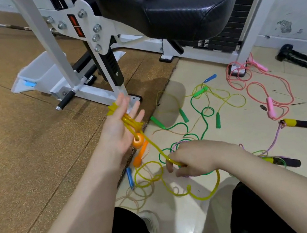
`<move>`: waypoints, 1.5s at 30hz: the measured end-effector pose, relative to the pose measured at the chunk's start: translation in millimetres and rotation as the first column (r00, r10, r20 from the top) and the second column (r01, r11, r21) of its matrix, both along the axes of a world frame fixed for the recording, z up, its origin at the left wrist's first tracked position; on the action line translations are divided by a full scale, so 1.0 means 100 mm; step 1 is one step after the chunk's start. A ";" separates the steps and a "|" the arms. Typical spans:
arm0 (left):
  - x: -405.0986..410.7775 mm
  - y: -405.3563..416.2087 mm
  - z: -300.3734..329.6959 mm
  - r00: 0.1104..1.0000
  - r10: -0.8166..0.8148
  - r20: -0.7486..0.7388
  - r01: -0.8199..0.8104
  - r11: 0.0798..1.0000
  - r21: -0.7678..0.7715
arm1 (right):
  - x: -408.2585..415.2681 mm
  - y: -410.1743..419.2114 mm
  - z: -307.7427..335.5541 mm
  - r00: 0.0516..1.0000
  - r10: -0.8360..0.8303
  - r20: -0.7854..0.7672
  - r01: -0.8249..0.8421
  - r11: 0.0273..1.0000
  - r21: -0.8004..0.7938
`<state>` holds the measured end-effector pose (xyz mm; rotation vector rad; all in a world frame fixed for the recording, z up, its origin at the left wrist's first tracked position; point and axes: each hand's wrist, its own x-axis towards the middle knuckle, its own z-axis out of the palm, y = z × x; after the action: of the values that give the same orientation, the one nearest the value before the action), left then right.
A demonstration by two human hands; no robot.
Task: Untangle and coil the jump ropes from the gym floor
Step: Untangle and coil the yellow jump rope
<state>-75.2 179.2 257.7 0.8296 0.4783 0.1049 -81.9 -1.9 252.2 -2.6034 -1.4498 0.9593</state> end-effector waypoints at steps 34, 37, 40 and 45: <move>-0.24 -0.15 -0.09 0.470 -0.843 -0.261 0.859 0.368 0.356 | 0.42 -0.18 0.51 0.824 -0.536 -0.184 0.520 0.586 0.621; -0.27 -0.12 -0.07 0.242 -0.958 0.155 0.946 0.268 0.182 | 0.48 -0.10 0.21 0.724 -0.455 -0.518 0.679 0.340 0.651; -0.27 -0.10 -0.09 0.261 -0.845 0.467 0.933 0.344 0.102 | 0.40 0.05 -0.10 0.552 -0.352 -0.756 0.833 0.201 0.515; -0.24 -0.09 -0.01 0.685 -0.446 0.576 0.615 0.778 -0.128 | 0.19 0.12 -0.34 0.565 -0.349 -0.748 0.773 0.541 0.331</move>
<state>-99.2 169.7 257.0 0.5612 -0.2817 -0.2941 -62.5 10.0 218.2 -1.7651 -0.4647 0.8512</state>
